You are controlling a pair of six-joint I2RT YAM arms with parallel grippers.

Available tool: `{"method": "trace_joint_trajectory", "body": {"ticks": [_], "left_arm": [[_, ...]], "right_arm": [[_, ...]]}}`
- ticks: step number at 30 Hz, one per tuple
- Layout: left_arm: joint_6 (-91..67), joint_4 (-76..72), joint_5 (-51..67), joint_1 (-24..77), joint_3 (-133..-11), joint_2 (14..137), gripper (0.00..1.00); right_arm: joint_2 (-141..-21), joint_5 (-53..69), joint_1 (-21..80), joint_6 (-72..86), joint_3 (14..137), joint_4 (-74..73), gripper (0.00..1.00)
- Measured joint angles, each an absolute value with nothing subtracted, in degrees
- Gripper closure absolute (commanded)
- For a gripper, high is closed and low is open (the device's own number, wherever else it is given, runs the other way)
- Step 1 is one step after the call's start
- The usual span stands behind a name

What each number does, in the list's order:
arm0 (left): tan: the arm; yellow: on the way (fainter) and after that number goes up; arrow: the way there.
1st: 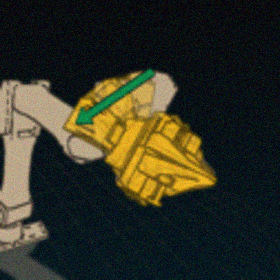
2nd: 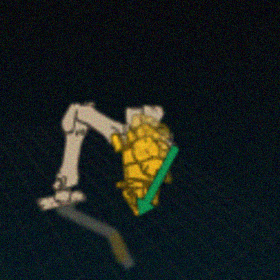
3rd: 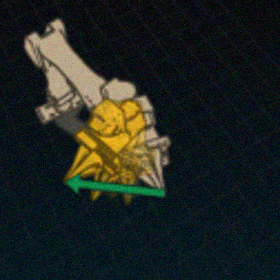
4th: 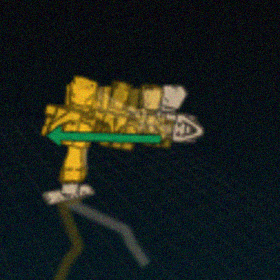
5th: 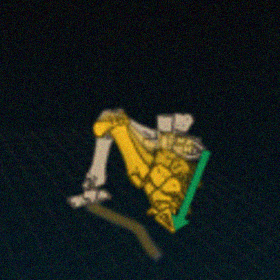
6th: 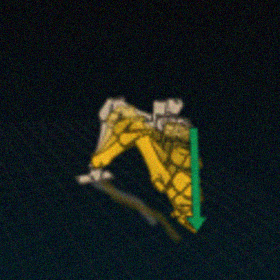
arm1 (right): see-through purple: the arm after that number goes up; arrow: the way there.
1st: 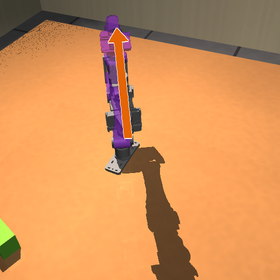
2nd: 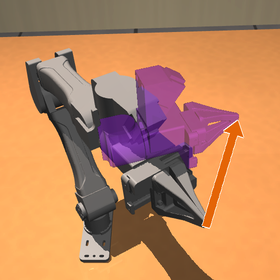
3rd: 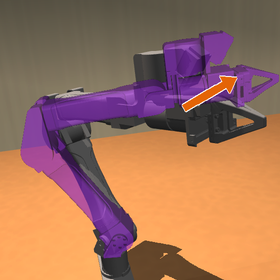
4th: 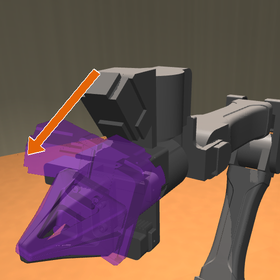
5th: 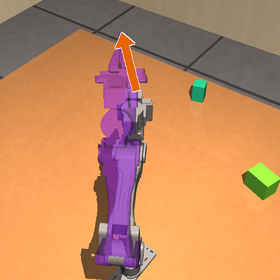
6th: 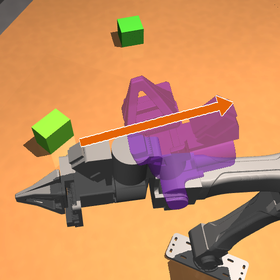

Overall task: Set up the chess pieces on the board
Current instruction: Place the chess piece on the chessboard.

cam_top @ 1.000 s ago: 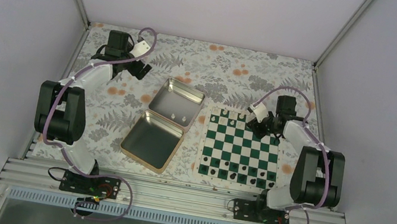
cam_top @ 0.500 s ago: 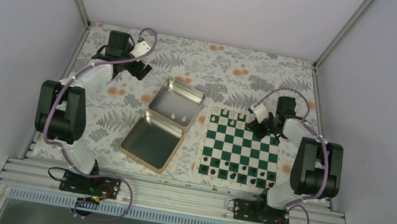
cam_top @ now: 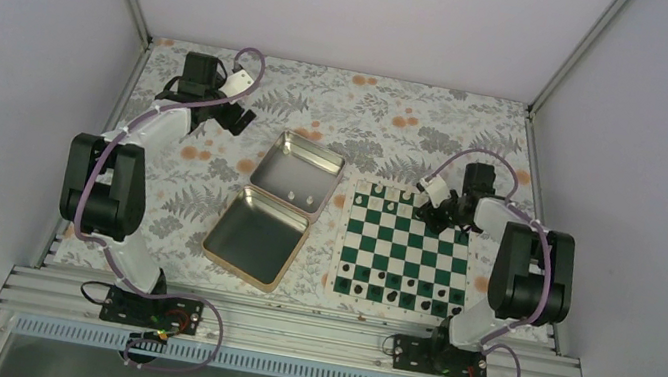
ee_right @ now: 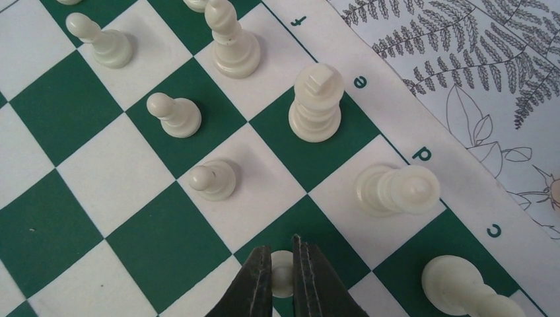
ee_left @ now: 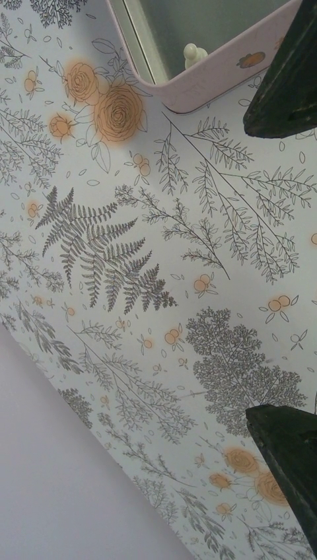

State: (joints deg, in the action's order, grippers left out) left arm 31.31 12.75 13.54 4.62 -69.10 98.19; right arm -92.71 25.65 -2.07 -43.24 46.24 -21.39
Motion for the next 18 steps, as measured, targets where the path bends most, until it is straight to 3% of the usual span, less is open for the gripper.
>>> {"method": "trace_joint_trajectory", "body": {"ticks": [18], "left_arm": [[31.3, 12.7, 13.5, 4.6, -69.1, 98.2, 0.00]], "right_arm": [[-94.5, 25.8, -2.1, -43.3, 47.4, -20.1, 0.89]]}}
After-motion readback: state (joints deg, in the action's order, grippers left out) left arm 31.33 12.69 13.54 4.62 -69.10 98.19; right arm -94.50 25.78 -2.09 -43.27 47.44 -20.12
